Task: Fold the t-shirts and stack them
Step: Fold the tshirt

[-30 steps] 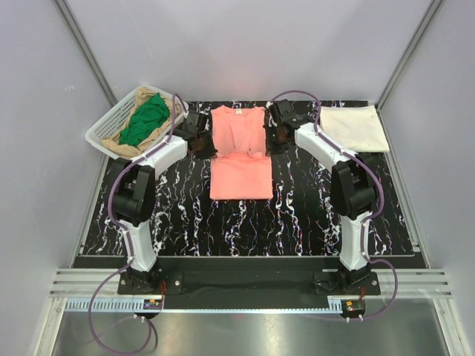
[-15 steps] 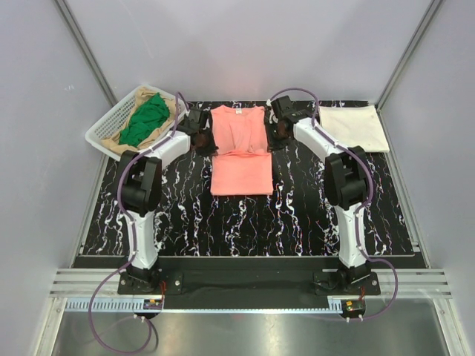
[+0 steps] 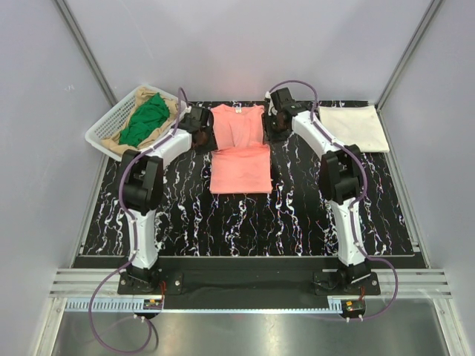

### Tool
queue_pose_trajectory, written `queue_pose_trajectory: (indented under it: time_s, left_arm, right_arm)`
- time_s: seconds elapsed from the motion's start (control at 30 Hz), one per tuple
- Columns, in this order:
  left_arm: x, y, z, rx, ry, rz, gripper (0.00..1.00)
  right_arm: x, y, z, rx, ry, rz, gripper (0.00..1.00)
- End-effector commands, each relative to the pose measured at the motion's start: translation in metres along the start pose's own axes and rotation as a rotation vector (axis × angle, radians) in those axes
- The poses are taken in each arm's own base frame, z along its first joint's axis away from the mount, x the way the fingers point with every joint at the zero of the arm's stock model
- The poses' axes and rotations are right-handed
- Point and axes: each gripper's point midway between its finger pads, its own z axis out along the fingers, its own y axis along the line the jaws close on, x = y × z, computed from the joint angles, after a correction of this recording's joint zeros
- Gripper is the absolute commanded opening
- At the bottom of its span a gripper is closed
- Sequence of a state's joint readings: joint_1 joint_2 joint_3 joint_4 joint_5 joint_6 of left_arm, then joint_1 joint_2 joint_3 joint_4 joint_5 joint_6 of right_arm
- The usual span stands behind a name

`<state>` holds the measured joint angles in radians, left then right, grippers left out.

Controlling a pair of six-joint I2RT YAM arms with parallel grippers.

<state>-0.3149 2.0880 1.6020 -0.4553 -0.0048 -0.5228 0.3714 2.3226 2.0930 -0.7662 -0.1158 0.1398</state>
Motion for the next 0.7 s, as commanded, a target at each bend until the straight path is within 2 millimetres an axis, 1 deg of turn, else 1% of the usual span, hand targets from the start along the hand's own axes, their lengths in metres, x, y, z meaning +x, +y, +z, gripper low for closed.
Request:
queue_pose_trajectory:
  time_s: [0.0,0.03,0.07,0.13,0.17,0.2,0.23,0.27,0.3,0.33,0.37,0.4,0.43,0.5,0.57,0.63,0.67]
  left_arm:
    - [-0.046,-0.014,-0.060,-0.032,-0.204,0.067,0.44]
    - [-0.043,-0.016,-0.064,-0.032,-0.206,0.069,0.44]
    - [-0.040,-0.021,-0.066,-0.018,-0.206,0.074,0.44]
    - [-0.025,-0.026,-0.063,0.012,-0.164,0.064,0.41]
    - [-0.018,-0.030,-0.059,0.024,-0.146,0.065,0.41]
    - [-0.009,-0.028,-0.053,0.021,-0.121,0.059,0.40]
    - [-0.004,-0.030,-0.049,0.026,-0.109,0.062,0.38]
    - [0.000,-0.035,-0.046,0.046,-0.101,0.067,0.38]
    - [0.007,-0.034,-0.037,0.049,-0.080,0.071,0.38]
    - [0.010,-0.038,-0.033,0.065,-0.070,0.073,0.38]
    - [0.011,-0.038,-0.028,0.066,-0.064,0.072,0.38]
    - [0.014,-0.037,-0.018,0.057,-0.050,0.076,0.38]
    - [0.013,-0.037,-0.014,0.053,-0.049,0.079,0.38]
    - [0.012,-0.034,-0.003,0.032,-0.043,0.088,0.39]
    - [0.009,-0.027,0.002,0.009,-0.042,0.086,0.40]
    - [0.004,-0.024,0.007,0.004,-0.045,0.078,0.40]
    - [0.003,-0.020,0.006,-0.004,-0.039,0.070,0.40]
  right_arm:
    - [-0.013,0.001,-0.036,0.002,-0.019,0.036,0.45]
    - [-0.013,0.005,-0.038,-0.015,-0.031,0.045,0.45]
    - [-0.002,0.006,-0.043,-0.023,-0.015,0.063,0.44]
    - [0.000,0.010,-0.042,-0.050,-0.035,0.076,0.40]
    - [0.002,0.011,-0.044,-0.057,-0.038,0.083,0.38]
    - [0.011,0.010,-0.039,-0.055,-0.016,0.088,0.32]
    - [0.012,0.012,-0.038,-0.069,-0.019,0.088,0.31]
    - [0.014,0.012,-0.037,-0.076,-0.016,0.087,0.31]
    - [0.018,0.012,-0.033,-0.079,-0.009,0.084,0.31]
    - [0.018,0.013,-0.029,-0.082,-0.011,0.081,0.31]
    - [0.018,0.011,-0.027,-0.081,-0.010,0.078,0.31]
    - [0.015,0.012,-0.025,-0.084,-0.014,0.073,0.31]
    - [0.014,0.011,-0.023,-0.082,-0.018,0.072,0.33]
    - [0.013,0.010,-0.012,-0.081,-0.011,0.067,0.34]
    - [0.015,0.009,-0.004,-0.081,0.000,0.057,0.36]
    - [0.011,0.007,-0.002,-0.072,-0.009,0.050,0.37]
    - [0.008,0.003,0.001,-0.049,-0.014,0.062,0.38]
